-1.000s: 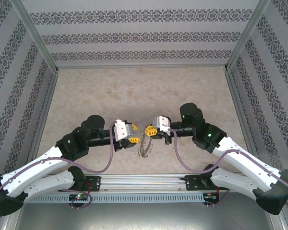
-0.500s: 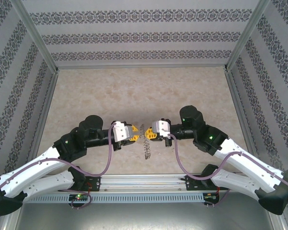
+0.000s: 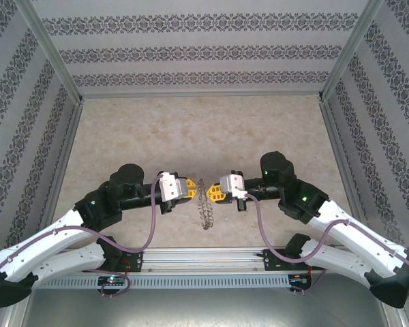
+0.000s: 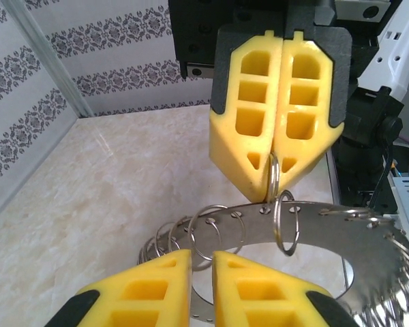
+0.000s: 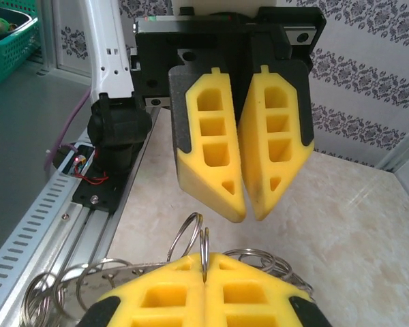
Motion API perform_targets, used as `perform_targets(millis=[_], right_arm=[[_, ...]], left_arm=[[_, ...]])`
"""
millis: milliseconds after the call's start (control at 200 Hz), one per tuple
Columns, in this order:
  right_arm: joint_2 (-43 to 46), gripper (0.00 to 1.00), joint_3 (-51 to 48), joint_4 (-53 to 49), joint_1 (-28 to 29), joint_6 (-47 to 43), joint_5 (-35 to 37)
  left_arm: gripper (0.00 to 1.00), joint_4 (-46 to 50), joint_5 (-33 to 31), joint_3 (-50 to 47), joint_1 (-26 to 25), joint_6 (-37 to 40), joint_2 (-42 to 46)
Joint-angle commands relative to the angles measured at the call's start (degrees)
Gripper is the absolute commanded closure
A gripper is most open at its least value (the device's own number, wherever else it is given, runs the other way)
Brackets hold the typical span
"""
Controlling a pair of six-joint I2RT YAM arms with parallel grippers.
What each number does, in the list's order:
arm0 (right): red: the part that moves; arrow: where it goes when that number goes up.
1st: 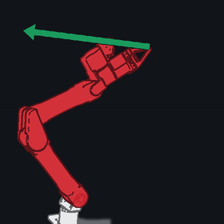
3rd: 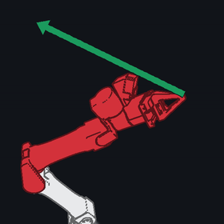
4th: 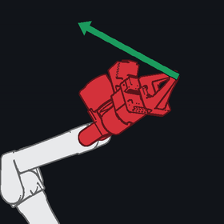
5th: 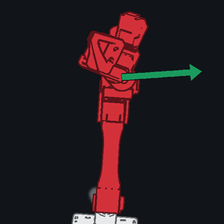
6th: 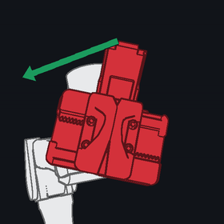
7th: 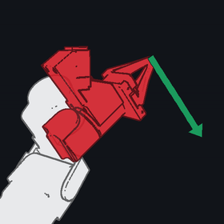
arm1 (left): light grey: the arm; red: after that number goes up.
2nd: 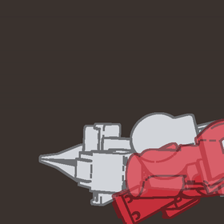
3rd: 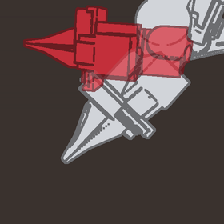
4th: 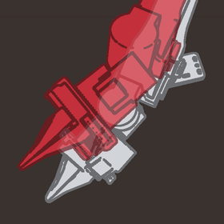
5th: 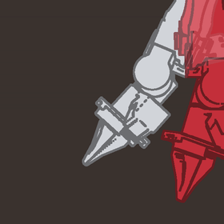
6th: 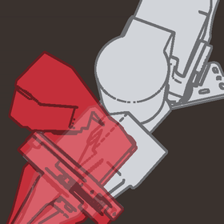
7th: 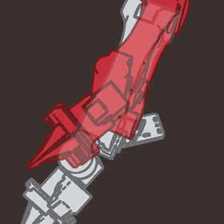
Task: Put the keys on the keyring
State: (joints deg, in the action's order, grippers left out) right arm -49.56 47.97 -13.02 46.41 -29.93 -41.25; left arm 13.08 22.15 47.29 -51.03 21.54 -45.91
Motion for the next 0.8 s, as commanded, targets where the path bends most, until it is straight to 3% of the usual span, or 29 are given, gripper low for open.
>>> perform_targets(millis=[0, 794], right_arm=[[1.13, 1.00, -0.33, 2.49, 1.05, 0.93, -2.69], [1.92, 1.00, -3.12, 10.48, 1.63, 3.70, 1.42]], left_arm=[[0.84, -3.92, -0.26, 0.33, -0.82, 1.65, -0.11], [0.85, -3.99, 2.43, 0.94, -3.50, 0.70, -1.22]])
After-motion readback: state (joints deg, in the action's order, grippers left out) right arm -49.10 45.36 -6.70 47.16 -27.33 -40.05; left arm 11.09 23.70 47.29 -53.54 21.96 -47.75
